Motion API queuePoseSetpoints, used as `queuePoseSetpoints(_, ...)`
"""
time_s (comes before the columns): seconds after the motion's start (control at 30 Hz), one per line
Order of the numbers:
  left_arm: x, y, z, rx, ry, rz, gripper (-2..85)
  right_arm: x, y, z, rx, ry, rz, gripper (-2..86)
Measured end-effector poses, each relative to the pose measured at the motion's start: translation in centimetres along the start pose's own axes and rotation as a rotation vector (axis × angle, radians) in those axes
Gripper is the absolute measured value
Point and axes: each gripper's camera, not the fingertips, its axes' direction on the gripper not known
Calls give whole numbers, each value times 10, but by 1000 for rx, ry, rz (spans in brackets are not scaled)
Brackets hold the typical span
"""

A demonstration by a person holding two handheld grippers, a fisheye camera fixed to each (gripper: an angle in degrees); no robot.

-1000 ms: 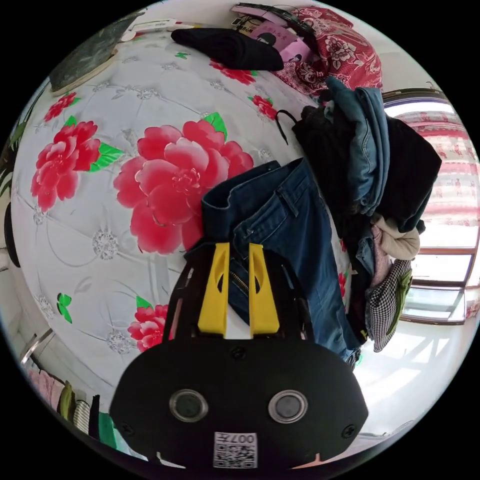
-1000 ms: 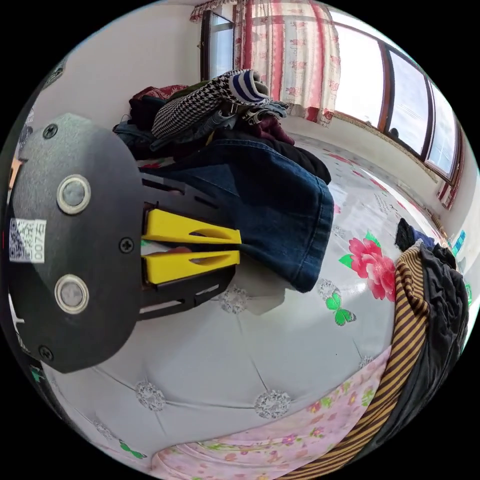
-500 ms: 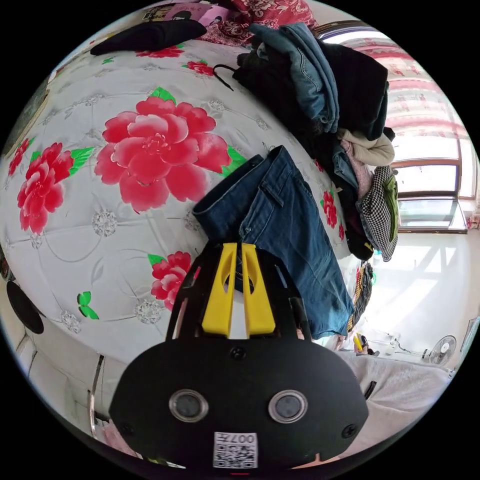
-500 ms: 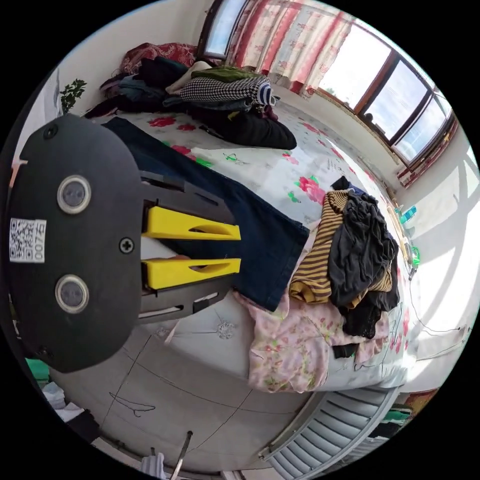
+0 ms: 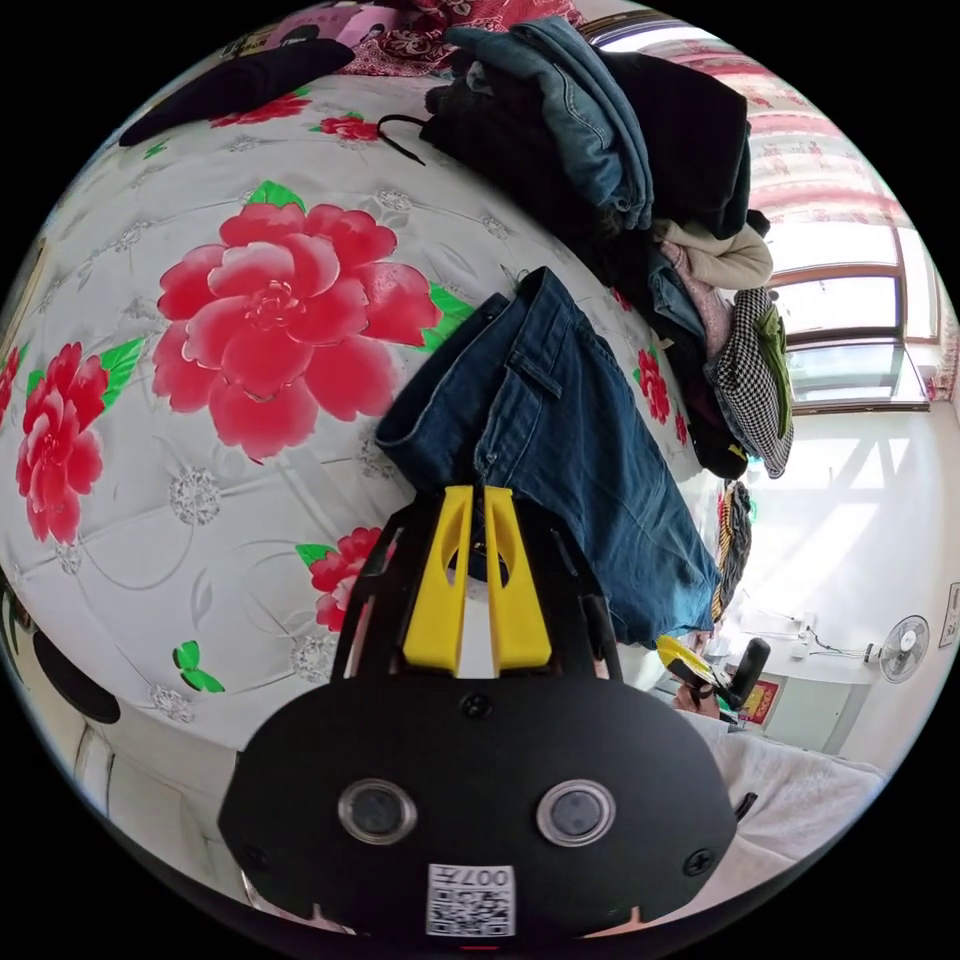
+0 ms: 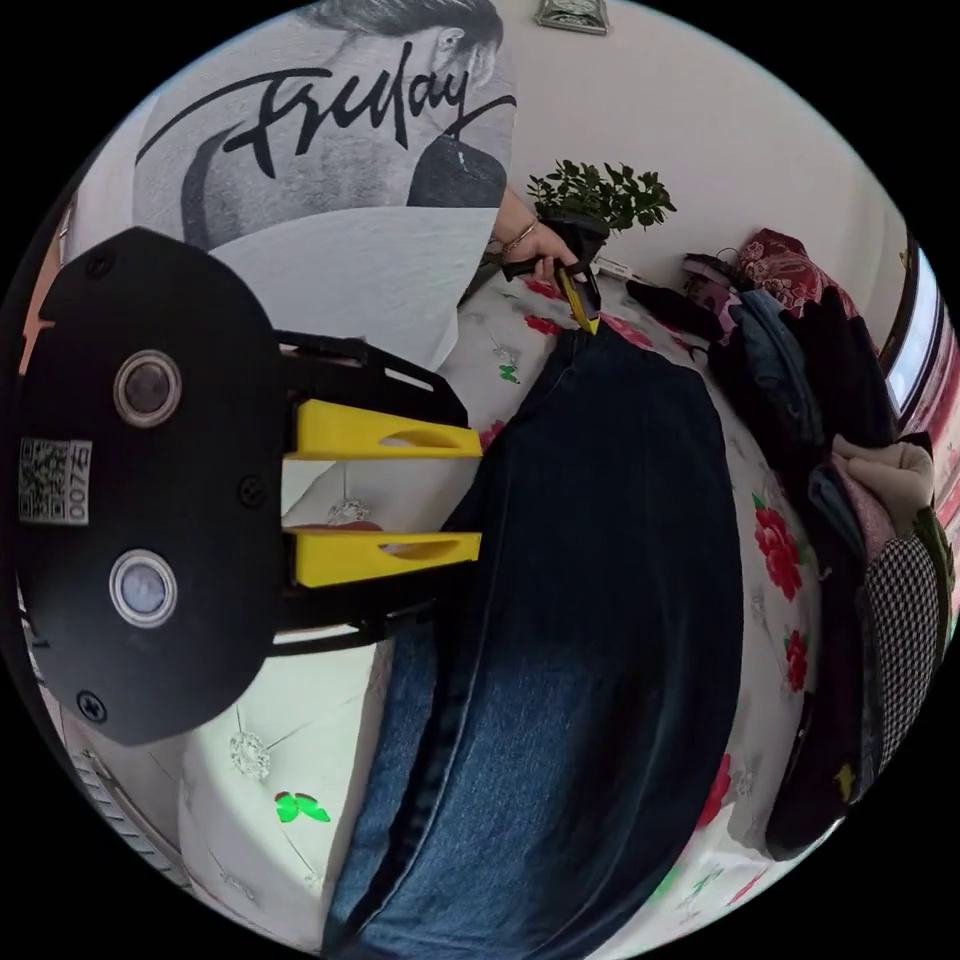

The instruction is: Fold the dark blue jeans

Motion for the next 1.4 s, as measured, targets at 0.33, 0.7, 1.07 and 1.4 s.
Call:
queuePoseSetpoints(0.33, -2, 4, 3, -24, 1, 88, -5, 5, -17, -9, 146, -28, 103, 94)
queuePoseSetpoints(0.7, 0, 13, 12, -23, -6, 110, -8, -35, -31, 33, 34, 125, -42, 63)
queuePoseSetpoints(1.07, 18, 23, 16, -13, -132, 228, -10, -22, 62, 24, 72, -12, -64, 0)
queuePoseSetpoints(1.4, 11, 32, -5, 47, -213, 183, -8, 64, 124, -29, 334, 2, 321, 24)
